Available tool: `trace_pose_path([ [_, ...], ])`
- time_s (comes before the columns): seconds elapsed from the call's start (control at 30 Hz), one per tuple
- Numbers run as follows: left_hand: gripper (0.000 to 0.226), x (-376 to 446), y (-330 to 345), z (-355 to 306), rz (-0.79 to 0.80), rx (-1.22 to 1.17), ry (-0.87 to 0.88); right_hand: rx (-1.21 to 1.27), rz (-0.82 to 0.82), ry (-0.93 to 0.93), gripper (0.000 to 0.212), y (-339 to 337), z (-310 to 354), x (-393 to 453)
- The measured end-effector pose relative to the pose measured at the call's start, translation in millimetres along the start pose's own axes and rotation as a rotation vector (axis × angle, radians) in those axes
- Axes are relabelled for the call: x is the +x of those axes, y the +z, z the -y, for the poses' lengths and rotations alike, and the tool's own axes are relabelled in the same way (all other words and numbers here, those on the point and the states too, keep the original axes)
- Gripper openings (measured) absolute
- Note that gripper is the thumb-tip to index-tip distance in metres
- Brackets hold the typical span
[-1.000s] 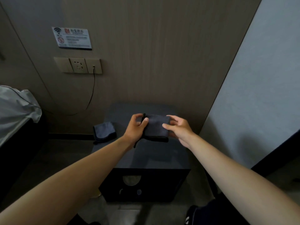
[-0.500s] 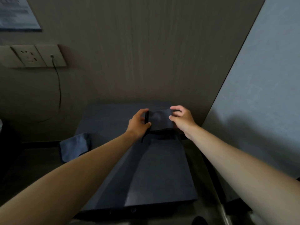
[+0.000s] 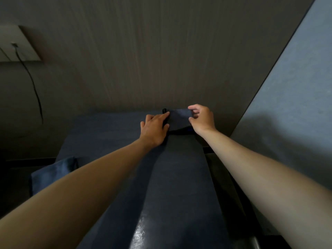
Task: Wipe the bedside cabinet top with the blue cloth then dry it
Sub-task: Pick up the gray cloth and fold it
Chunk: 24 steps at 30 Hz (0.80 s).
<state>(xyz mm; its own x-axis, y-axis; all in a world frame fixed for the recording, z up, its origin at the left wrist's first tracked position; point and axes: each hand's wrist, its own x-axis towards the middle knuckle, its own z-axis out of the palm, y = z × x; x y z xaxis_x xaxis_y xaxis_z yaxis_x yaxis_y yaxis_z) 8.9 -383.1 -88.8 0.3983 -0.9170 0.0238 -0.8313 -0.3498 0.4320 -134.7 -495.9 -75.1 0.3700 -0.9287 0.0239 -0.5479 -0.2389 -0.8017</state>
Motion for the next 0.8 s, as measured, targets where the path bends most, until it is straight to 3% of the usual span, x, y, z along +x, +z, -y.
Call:
trace_pose_path([
  [0.17,0.05,3.9,14.0,-0.6,0.037,0.157,-0.002,-0.177,-0.025,-0.006,0.043,8.4,-5.7,10.0],
  [0.33,0.052,-0.4,2.4,-2.7,0.009,0.101,-0.007,-0.379,-0.061,-0.084,0.037,5.3,6.6,4.1],
  [0.8,0.056,-94.7,-92.3,7.1,-0.023,0.108,-0.049,-0.334,0.162,-0.193,0.035,27.7,128.4,-100.5],
])
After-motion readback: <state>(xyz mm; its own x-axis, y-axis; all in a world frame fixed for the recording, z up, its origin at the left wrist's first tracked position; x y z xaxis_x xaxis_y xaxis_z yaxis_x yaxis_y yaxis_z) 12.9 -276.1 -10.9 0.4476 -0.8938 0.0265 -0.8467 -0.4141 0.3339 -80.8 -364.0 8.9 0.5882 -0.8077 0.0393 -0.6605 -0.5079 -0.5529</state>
